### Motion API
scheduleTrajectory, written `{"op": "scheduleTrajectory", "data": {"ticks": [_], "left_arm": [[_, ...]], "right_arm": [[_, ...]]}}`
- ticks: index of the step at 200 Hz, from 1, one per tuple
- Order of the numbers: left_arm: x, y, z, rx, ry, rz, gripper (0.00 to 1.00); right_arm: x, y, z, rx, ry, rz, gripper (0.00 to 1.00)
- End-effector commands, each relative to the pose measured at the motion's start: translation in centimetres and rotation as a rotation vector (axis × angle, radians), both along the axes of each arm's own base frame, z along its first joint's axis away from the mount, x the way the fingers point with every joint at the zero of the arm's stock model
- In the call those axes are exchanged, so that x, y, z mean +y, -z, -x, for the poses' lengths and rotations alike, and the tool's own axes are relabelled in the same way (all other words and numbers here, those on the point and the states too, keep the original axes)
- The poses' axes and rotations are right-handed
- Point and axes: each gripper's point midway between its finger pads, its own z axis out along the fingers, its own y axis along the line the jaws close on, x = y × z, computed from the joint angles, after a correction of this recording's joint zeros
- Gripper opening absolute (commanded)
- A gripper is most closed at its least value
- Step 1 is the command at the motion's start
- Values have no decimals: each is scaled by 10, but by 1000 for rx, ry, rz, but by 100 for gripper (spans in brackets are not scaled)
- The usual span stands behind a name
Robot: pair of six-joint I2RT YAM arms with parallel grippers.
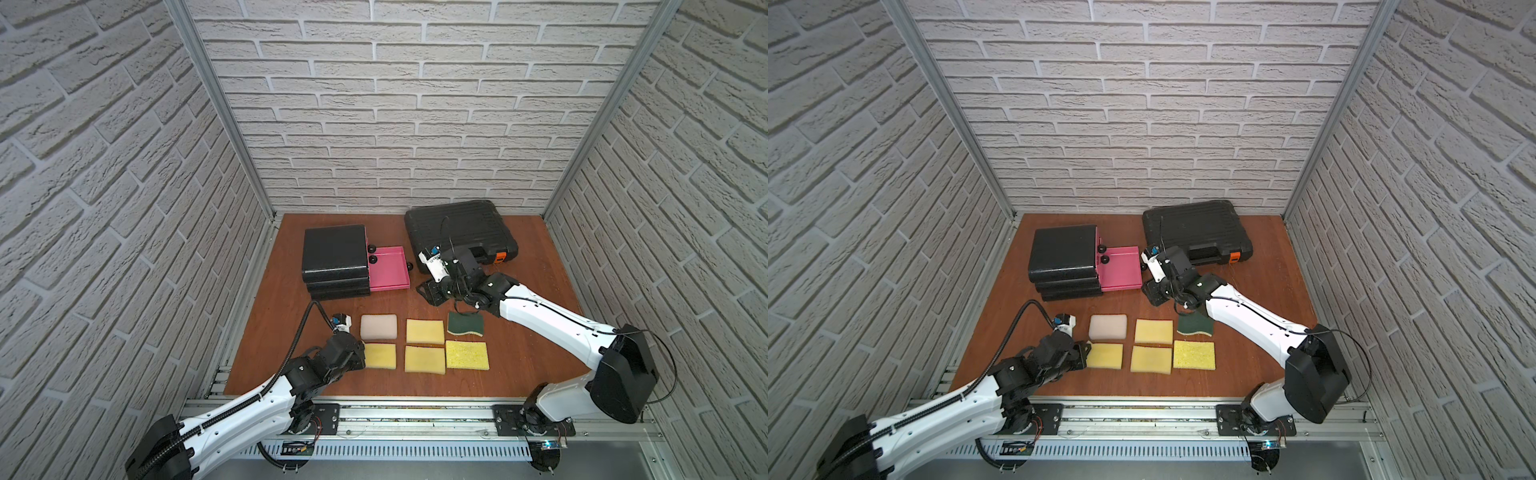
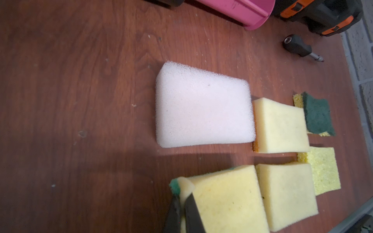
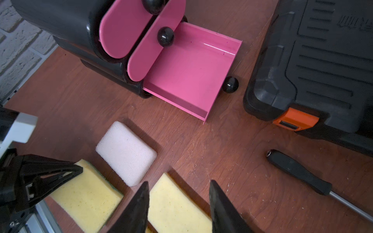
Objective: Take the sponge out of the drawer
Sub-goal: Place the sponge at the center of the board.
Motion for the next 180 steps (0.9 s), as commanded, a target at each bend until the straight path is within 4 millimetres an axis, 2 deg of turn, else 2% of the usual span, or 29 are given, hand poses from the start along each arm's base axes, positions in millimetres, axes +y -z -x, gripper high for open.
{"op": "scheduleTrajectory", "data": {"ticks": [1, 5, 30, 45, 59, 87, 111, 123, 155, 180], "left_arm": [[-6, -9, -10, -54, -45, 59, 0], [-6, -8, -10, -53, -46, 62, 2], [-9, -6, -8, -47, -44, 80, 33], [-7, -5, -8, -46, -50, 64, 40], [-5, -5, -8, -45, -53, 47, 57], [-3, -14, -9, -58, -39, 15, 75], [4, -40, -16, -109, -40, -62, 92], [12, -63, -23, -158, -55, -116, 98], [43, -132, -54, -316, -184, -254, 98], [65, -153, -88, -300, -250, -254, 98]], "right_arm": [[4, -8, -12, -30, 23, -24, 48], [4, -7, -13, -28, 24, -24, 48], [5, -2, -15, -21, 24, -13, 47], [4, -1, -17, -20, 30, -8, 47], [3, 1, -18, -18, 36, -4, 47], [-3, 6, -25, -7, 74, 3, 47], [-5, 15, -38, 19, 118, -17, 51], [-7, 22, -46, 42, 147, -25, 51], [-14, 48, -67, 92, 249, 3, 52], [-17, 64, -82, 106, 298, 21, 52]]}}
